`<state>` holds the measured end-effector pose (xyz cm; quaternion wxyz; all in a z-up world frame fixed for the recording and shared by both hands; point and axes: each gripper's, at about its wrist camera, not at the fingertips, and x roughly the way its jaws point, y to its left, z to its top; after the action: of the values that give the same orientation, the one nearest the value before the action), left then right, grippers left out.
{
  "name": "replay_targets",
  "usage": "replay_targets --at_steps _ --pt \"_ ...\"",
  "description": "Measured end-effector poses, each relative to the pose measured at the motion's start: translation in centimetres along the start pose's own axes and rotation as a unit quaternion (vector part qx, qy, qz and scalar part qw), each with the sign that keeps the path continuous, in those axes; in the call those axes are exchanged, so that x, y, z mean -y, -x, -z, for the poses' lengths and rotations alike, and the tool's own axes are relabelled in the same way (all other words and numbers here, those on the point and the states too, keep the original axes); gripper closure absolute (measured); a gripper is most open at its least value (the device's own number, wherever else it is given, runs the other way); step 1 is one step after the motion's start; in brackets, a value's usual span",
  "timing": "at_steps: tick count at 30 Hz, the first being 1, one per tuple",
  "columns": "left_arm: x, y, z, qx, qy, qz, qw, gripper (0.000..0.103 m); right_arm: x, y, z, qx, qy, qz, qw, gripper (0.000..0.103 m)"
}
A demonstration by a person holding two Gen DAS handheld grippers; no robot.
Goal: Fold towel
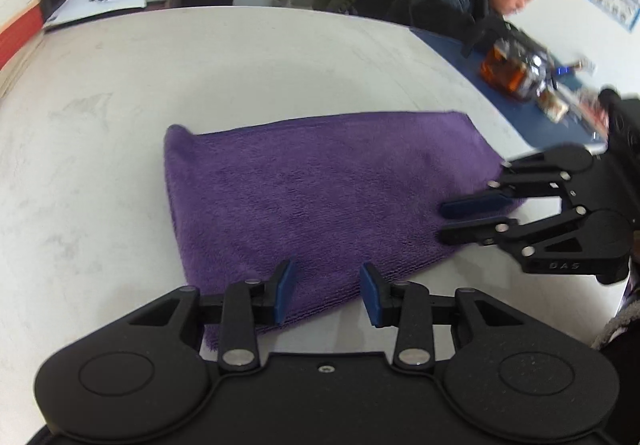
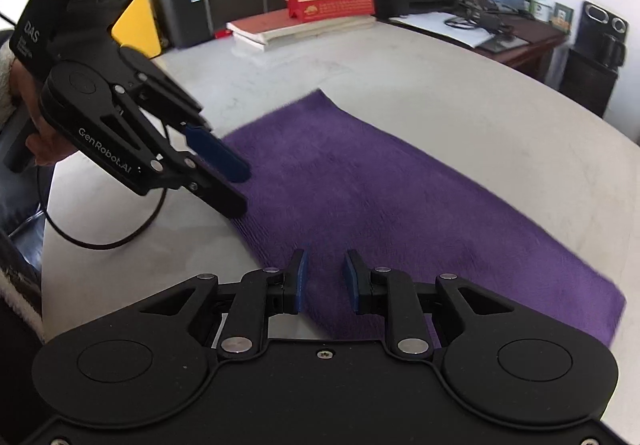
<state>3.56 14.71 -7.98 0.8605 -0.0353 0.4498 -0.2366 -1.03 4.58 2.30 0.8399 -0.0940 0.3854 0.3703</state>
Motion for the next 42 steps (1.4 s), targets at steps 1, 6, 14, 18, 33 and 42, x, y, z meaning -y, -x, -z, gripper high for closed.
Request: replay_targets --at_steps 1,6,14,18,33,42 --pt "-0.4 0.2 0.1 0.002 0.002 -0.005 1.0000 0.070 0.5 0.9 0.7 0.000 -0.014 0.015 1.000 0.083" --pt "-1.8 1.2 0.7 0.012 0.008 -0.016 0.9998 0.070 3.6 5.0 4.5 0.000 -0.076 0.084 0.994 0.083" --pt "-1.1 2.0 -1.5 0.033 -0.007 -0.047 0.9983 0.069 5.3 8.6 4.8 0.030 -0.139 0.149 0.979 0.082" --pt "-0.1 0.1 -3.9 0.036 -0.020 -0.065 0.9970 0.069 3.6 6.4 1.6 0.042 -0.092 0.127 0.987 0.080" --pt "1.5 -6.0 -7.1 0.016 -0.023 -0.151 0.9881 0.068 5.1 -0.4 -1.5 -0.028 -0.073 0.117 0.990 0.064" --pt "1.7 -5.8 -8.0 0.028 0.021 -0.160 0.9865 0.050 7.2 -1.2 -2.3 -0.024 -0.130 0.108 0.985 0.031"
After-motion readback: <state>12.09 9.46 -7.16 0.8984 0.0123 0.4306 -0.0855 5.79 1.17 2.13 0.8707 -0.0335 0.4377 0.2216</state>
